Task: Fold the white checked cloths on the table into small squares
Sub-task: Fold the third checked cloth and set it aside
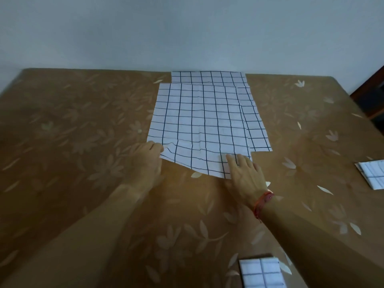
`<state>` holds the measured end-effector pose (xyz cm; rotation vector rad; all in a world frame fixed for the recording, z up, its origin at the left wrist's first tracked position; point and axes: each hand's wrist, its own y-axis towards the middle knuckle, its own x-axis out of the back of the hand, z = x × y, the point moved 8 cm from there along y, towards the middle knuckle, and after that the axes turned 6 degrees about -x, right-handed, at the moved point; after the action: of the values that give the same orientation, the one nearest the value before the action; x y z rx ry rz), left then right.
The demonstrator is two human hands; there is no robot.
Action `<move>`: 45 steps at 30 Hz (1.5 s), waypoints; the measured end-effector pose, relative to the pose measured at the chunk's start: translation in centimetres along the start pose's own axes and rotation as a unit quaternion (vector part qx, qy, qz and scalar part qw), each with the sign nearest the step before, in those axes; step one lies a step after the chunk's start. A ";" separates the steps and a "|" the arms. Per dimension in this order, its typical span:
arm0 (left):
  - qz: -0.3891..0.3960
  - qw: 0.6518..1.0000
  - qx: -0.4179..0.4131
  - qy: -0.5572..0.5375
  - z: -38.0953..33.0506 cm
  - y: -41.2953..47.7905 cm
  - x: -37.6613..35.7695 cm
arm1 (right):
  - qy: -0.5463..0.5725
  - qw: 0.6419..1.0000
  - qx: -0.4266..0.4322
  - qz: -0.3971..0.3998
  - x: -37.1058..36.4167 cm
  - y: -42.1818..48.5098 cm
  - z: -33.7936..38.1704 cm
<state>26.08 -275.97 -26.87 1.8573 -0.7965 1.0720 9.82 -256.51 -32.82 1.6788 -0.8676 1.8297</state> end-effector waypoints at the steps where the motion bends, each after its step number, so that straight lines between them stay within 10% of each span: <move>1: -0.001 1.000 0.008 0.002 0.7 -0.5 0.6 | -0.020 1.000 0.000 -0.002 0.2 -0.3 0.0; 10: 0.040 0.998 0.045 -0.003 3.8 -8.7 7.8 | 0.027 0.998 -0.009 0.048 3.3 -5.4 1.4; 14: 0.034 0.994 0.090 -0.050 4.6 -12.8 10.5 | 0.048 0.989 -0.083 0.116 -10.1 -5.6 -6.8; 20: 0.029 0.984 0.146 -0.099 4.0 -18.9 15.0 | 0.163 0.985 -0.042 0.042 6.6 -13.5 4.0; 45: 0.011 0.986 0.143 -0.083 4.7 -26.1 21.3 | 0.383 0.912 -0.075 0.126 8.0 -19.0 7.5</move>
<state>58.51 -270.64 -18.17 2.2076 -0.7902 1.1019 27.94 -249.76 -22.36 0.6508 -0.8490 2.2618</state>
